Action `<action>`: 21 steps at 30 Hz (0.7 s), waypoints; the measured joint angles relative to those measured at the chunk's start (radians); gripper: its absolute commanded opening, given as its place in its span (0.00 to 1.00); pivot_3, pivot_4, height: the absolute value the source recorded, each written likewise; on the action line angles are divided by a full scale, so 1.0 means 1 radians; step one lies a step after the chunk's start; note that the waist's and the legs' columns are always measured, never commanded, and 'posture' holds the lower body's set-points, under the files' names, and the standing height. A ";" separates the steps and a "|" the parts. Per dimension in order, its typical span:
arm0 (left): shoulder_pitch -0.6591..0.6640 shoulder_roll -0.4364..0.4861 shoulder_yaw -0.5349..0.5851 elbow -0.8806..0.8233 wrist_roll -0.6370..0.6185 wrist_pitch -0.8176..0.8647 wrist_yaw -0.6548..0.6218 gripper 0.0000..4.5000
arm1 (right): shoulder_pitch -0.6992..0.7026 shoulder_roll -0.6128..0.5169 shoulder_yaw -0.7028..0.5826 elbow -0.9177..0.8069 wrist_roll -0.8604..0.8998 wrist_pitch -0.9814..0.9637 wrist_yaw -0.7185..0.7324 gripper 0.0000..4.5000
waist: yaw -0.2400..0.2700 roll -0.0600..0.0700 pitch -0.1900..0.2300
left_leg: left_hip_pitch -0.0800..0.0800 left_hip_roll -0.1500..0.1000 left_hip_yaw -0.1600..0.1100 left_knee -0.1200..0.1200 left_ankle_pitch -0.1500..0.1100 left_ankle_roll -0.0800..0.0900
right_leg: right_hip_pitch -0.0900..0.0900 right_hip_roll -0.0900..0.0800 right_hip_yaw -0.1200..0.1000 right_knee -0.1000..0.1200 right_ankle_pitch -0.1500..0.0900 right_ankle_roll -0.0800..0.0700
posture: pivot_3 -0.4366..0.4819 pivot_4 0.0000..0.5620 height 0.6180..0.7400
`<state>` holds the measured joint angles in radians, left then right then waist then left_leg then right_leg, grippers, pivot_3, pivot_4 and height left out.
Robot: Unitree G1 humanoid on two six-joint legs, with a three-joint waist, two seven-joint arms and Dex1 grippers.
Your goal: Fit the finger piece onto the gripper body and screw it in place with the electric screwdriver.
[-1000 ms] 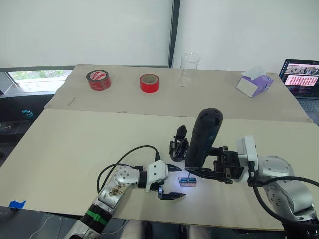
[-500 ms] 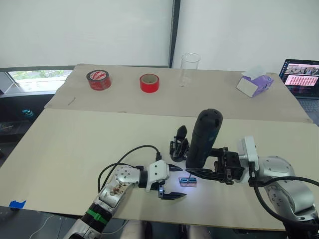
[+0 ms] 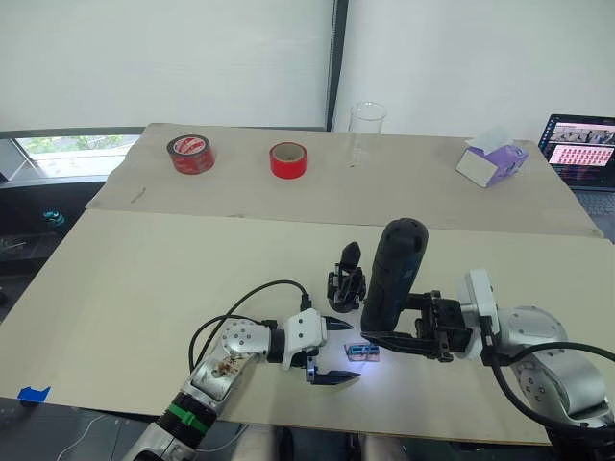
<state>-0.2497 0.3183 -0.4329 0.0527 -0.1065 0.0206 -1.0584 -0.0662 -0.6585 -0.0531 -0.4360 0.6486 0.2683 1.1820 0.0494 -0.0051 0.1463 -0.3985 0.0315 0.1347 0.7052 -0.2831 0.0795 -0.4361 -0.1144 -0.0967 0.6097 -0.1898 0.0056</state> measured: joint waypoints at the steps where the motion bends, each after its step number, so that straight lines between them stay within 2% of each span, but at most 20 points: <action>1: 0.000 0.000 0.000 0.000 0.000 0.000 0.000 0.99 | 0.000 0.000 0.000 0.001 0.000 0.000 0.003 0.43 | 0.000 0.000 0.000 | 0.000 0.000 0.000 0.000 0.000 0.000 | 0.000 0.000 0.000 0.000 0.000 0.000 | 0.48 0.27 1.00; 21: 0.000 0.004 -0.003 -0.020 0.001 0.023 0.010 0.99 | -0.028 0.021 -0.040 0.029 0.042 -0.001 -0.005 0.43 | 0.000 0.000 0.000 | 0.000 0.000 0.000 0.000 0.000 0.000 | 0.000 0.000 0.000 0.000 0.000 0.000 | 0.48 0.27 1.00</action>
<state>-0.2497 0.3219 -0.4358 0.0331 -0.1060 0.0433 -1.0479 -0.0942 -0.6378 -0.0931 -0.4073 0.6902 0.2676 1.1774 0.0498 -0.0051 0.1462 -0.3986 0.0315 0.1348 0.7053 -0.2832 0.0797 -0.4361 -0.1144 -0.0967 0.6096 -0.1896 0.0056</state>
